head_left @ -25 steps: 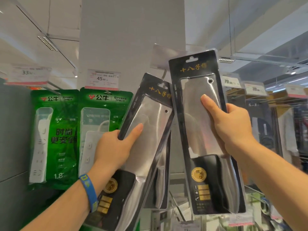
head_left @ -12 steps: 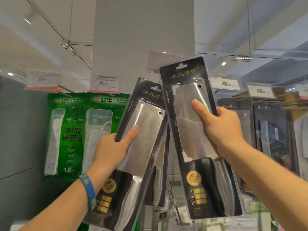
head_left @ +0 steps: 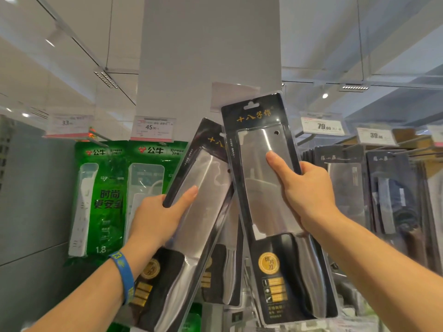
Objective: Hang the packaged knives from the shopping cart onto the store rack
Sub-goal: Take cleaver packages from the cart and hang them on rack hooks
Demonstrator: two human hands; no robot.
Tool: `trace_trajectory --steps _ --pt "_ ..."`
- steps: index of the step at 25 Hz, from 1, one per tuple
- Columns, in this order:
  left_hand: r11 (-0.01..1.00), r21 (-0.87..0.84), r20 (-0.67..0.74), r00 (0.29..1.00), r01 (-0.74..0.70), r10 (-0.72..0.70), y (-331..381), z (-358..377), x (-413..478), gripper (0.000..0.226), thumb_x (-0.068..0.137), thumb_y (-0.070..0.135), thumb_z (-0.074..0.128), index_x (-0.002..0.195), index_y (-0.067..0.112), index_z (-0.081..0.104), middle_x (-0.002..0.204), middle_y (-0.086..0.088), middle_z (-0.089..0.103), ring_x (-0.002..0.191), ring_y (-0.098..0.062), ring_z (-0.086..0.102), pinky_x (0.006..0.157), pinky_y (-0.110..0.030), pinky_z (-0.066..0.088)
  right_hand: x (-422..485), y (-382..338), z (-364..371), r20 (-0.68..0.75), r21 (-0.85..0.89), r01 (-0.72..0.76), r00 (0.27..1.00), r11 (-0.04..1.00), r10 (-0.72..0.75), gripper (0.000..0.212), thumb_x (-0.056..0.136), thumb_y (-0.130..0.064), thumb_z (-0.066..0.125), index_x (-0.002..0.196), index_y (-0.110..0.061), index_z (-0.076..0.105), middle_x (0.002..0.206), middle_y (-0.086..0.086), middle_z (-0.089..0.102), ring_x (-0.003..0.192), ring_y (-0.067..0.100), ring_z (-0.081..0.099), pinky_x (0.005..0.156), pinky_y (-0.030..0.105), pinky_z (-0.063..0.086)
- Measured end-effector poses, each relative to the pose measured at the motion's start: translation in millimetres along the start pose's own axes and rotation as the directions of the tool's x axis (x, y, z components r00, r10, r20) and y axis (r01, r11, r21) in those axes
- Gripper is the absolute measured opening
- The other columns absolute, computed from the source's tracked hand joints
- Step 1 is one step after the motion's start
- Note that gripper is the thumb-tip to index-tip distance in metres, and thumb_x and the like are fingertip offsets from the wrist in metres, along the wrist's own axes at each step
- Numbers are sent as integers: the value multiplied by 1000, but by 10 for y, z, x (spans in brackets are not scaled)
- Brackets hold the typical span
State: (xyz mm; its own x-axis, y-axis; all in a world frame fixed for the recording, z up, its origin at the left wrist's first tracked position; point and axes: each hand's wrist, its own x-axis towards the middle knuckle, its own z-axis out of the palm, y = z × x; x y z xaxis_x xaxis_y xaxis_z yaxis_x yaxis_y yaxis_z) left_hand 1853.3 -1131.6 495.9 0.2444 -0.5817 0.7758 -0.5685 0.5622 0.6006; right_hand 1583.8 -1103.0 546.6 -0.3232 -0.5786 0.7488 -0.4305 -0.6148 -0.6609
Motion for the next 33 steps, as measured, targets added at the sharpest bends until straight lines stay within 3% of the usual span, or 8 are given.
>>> trace_trajectory --steps 3,7,11,13,16,19,23,33 --pt "1000 -7 -1 1000 5 -5 -37 44 8 83 57 98 44 52 16 57 50 -3 60 39 -8 53 47 -27 41 -19 -53 21 -31 -4 5 1000 1000 -5 87 66 -91 63 92 -7 67 96 11 73 93 33 70 86 54 59" --pt "1000 -9 5 1000 1 -1 -107 47 68 95 56 100 42 61 8 65 55 -2 66 47 -12 61 53 -34 50 -80 -144 27 -77 6 -3 997 1000 3 78 65 -89 65 83 -13 70 78 5 73 77 26 71 77 56 60" --pt "996 74 25 999 40 -42 -367 105 -44 82 60 96 47 58 16 64 52 3 65 55 -17 63 55 -32 53 -98 -194 15 -88 -33 -16 996 999 13 92 59 -94 60 99 -13 73 93 8 75 88 32 72 82 55 60" --pt "997 7 -29 996 83 -83 -456 92 -170 83 59 97 46 58 17 67 51 7 65 51 -13 63 48 -28 50 -100 -178 -8 -66 -38 -18 998 999 15 96 57 -96 60 104 -14 73 98 7 76 91 30 73 83 54 60" --pt "1000 3 -37 999 -2 2 -338 78 -122 84 60 100 42 53 18 62 50 15 64 44 -6 61 38 -22 38 -59 -159 -45 -67 -37 -35 997 999 33 111 55 -99 59 121 -11 68 114 8 74 104 29 71 89 52 59" --pt "997 26 -34 997 -75 75 -130 179 0 84 63 98 43 52 16 59 47 3 60 46 -14 58 46 -29 44 -53 -157 -90 -73 -14 -62 996 998 61 114 54 -99 59 129 -13 65 121 6 72 110 29 69 92 52 58" --pt "997 -3 -35 997 -76 76 28 203 99 83 63 96 43 50 16 55 46 3 58 53 -23 60 53 -32 46 -55 -138 -191 -83 -27 -50 995 998 48 113 57 -98 58 132 -14 63 128 7 69 115 31 67 94 55 58" --pt "998 -45 -7 999 -49 48 -108 261 133 93 58 101 40 70 13 70 59 0 68 63 -22 66 59 -35 53 -77 -112 -263 -45 -22 -70 997 997 69 102 67 -90 61 135 -14 60 133 9 66 121 33 63 98 58 55"
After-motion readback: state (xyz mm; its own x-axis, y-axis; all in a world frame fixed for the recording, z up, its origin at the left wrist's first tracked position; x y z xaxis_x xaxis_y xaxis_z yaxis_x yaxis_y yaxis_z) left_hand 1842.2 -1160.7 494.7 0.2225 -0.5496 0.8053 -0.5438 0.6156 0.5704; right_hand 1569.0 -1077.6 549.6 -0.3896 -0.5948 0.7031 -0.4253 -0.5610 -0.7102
